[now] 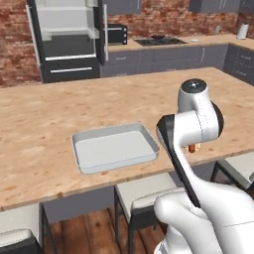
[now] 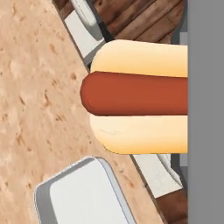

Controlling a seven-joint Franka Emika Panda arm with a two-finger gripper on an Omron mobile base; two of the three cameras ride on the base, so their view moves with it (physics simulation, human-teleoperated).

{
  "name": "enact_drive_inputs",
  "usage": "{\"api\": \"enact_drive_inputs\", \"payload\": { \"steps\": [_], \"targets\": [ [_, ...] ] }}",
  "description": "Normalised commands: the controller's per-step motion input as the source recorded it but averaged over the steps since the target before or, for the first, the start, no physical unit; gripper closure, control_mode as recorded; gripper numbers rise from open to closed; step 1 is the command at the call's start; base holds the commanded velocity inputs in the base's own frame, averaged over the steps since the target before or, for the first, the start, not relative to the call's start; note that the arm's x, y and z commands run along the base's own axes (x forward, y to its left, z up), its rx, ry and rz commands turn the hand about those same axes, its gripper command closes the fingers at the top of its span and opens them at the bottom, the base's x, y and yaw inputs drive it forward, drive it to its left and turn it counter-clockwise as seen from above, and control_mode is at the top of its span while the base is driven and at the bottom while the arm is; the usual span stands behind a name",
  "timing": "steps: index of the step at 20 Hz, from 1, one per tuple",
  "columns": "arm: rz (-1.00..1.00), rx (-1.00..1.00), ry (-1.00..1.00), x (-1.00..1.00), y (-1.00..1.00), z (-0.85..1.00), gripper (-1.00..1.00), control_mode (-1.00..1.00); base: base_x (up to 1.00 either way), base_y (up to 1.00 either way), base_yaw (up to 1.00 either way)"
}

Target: Place the cold items (corn and pear) from the fridge in one tupperware on the dining counter. Place the warm items (kebab skewer and hot dog) in the stove area in another tupperware.

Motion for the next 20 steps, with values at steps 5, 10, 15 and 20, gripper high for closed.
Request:
{"api": "enact_drive_inputs", "payload": {
  "steps": [5,10,15,20],
  "targets": [
    [0.04,-0.02,0.19,0.37,0.19,-0.01,1.00,-1.00,0.42,0.51,-0.19],
    [0.92,0.00,0.38,0.85,0.24,-0.15,1.00,-1.00,0.00,0.00,0.00],
    [1.00,0.00,0.24,0.52,0.21,-0.29,1.00,-1.00,0.00,0.00,0.00],
    [1.00,-0.01,0.19,0.41,0.40,-0.47,1.00,-1.00,0.00,0.00,0.00]
  ]
}}
